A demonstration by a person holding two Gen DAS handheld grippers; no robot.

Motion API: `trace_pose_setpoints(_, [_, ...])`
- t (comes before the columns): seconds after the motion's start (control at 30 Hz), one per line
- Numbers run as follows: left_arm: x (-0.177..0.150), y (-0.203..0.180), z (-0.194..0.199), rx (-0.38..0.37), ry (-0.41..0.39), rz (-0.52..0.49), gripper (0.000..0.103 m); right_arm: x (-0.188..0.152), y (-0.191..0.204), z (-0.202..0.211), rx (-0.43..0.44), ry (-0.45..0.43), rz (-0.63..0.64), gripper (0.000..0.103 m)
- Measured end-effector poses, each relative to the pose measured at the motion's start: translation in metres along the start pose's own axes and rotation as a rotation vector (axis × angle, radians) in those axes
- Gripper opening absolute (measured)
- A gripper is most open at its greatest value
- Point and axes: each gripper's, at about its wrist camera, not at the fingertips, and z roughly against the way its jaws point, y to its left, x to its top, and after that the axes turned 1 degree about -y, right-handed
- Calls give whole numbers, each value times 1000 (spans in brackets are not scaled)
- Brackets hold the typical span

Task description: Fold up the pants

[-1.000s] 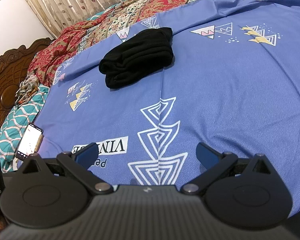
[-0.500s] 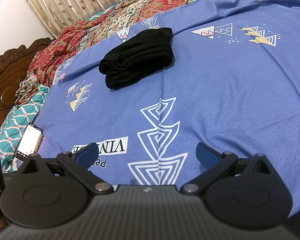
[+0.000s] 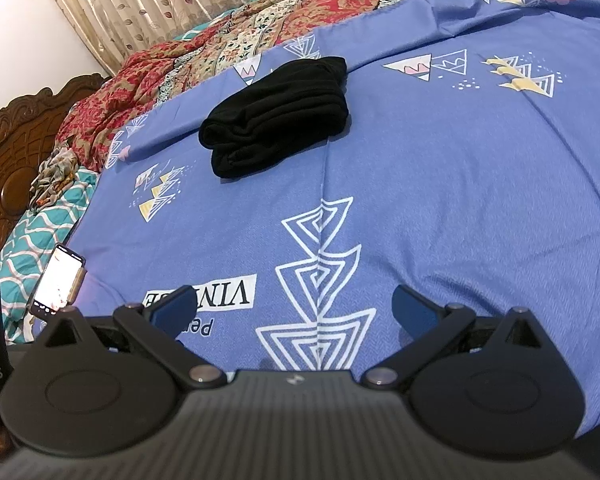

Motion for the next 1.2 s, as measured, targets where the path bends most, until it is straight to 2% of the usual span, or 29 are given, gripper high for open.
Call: trace_pose_setpoints(1.2, [-3, -1, -8, 9, 42, 7, 103, 3, -4, 2, 3, 1, 1, 103])
